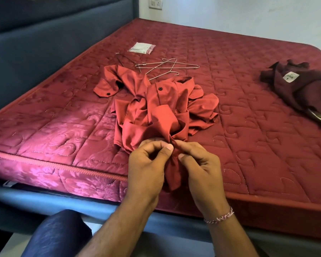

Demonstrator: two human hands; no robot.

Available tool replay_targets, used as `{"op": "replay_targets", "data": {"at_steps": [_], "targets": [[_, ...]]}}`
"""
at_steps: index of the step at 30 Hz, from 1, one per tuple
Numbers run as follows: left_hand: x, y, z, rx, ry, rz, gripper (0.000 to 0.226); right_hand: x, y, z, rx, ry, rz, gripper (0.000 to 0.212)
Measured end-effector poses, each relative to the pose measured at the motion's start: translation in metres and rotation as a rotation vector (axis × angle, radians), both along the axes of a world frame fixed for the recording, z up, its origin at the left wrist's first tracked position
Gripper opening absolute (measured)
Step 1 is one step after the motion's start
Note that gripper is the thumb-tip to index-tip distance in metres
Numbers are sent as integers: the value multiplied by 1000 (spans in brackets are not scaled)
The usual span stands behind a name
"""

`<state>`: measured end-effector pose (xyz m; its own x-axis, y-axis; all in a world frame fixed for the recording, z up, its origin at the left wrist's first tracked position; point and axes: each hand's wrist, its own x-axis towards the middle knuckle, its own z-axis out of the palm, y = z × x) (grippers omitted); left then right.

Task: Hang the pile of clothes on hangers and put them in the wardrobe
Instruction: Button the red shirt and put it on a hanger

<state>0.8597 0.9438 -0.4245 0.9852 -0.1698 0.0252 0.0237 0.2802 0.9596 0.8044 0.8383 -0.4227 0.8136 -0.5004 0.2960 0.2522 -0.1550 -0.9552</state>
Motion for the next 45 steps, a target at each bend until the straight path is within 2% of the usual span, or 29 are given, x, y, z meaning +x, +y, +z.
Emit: {"op": "replay_targets", "data": {"at_steps": [4, 6, 10, 12, 17, 20, 24, 27, 31, 35, 37, 41, 45], "targets": [[3, -2, -2, 22, 45, -36, 8, 3, -2, -1, -104, 16, 39, 40], [6, -2, -1, 18, 107, -69, 12, 3, -4, 0, -87, 18, 35, 41], [9, -1, 4, -21, 215, -153, 13, 4, -5, 6, 329, 70, 73, 41], [10, 1, 3, -6, 223, -196, 14, 6, -7, 7, 366, 101, 85, 37], [12, 4, 4, 18, 218, -235, 15, 8, -12, 5, 300, 55, 149, 9], [15, 6, 5, 24, 208, -272, 16, 11, -19, 0, 224, 42, 161, 12], [18, 10, 9, 45, 182, -327, 19, 15, -31, -4, -214, 8, 97, 15], [21, 11, 10, 50, 177, -341, 21, 14, -30, -7, -322, -13, 74, 22], [16, 11, 6, 105, 90, -263, 21, 13, -25, -16, -350, 7, 19, 29], [8, 10, -5, 366, -139, -143, 8, 13, -23, -21, -374, 7, -31, 20], [6, 8, -9, 412, -176, -74, 3, 11, -23, -21, -365, 17, -25, 19], [10, 6, -13, 303, -94, -93, 8, 11, -25, -21, -281, 51, 37, 25], [11, 8, -6, 85, 49, -187, 6, 10, -28, -19, -89, 16, 139, 25]]}}
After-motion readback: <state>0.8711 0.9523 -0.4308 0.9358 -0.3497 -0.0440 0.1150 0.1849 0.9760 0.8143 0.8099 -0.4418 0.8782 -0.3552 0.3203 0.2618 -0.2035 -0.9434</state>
